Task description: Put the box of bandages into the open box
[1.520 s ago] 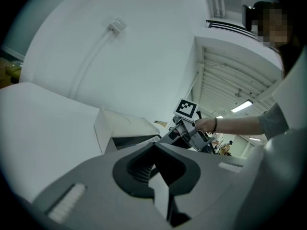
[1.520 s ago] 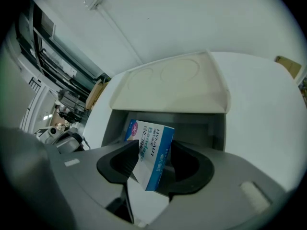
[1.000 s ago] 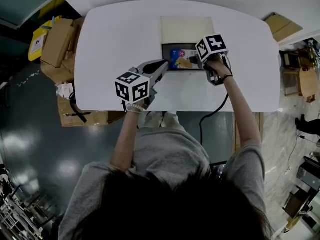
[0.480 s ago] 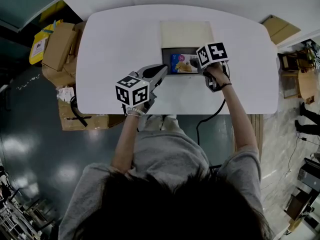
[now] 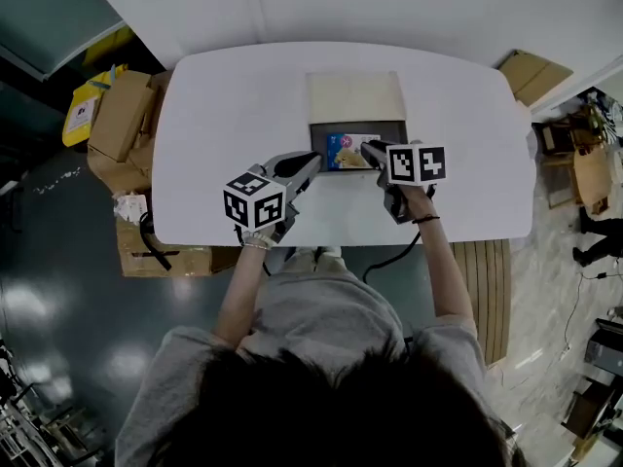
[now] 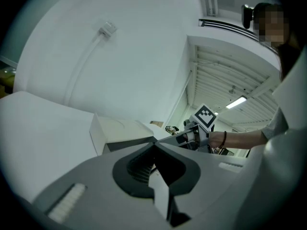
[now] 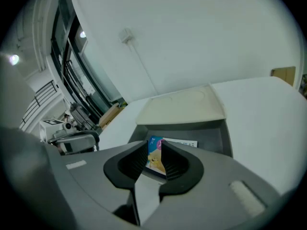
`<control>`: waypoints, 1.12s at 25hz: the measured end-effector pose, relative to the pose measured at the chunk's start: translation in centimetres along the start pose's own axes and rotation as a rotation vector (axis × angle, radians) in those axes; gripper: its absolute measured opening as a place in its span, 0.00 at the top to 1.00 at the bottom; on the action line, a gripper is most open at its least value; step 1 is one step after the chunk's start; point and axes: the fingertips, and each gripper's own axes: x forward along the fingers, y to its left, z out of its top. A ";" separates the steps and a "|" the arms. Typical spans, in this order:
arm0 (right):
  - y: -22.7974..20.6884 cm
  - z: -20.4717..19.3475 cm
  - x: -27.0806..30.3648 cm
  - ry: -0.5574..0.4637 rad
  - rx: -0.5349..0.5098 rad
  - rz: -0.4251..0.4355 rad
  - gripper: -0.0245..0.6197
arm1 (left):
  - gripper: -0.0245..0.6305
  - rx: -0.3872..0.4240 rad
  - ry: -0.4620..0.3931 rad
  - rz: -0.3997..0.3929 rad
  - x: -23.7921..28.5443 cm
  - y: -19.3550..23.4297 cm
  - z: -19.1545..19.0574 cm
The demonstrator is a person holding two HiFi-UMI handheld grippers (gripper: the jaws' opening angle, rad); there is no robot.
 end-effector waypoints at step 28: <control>5.1 3.2 -10.3 -0.460 -0.105 0.166 0.94 | 0.97 0.162 -0.180 0.037 -2.1 -4.5 4.9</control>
